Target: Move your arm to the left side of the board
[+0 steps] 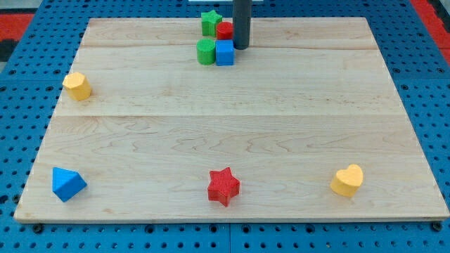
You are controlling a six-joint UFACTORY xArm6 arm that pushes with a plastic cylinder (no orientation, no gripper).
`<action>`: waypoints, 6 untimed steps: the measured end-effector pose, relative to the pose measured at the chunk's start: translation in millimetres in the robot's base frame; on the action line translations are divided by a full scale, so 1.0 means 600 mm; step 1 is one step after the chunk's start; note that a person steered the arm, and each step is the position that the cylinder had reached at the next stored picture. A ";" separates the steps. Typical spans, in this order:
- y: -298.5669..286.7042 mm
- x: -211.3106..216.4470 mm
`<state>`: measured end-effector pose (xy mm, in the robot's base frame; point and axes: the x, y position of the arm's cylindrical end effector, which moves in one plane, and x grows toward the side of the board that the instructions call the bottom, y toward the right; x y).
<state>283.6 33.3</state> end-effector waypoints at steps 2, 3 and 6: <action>0.108 0.071; 0.063 0.110; -0.272 0.259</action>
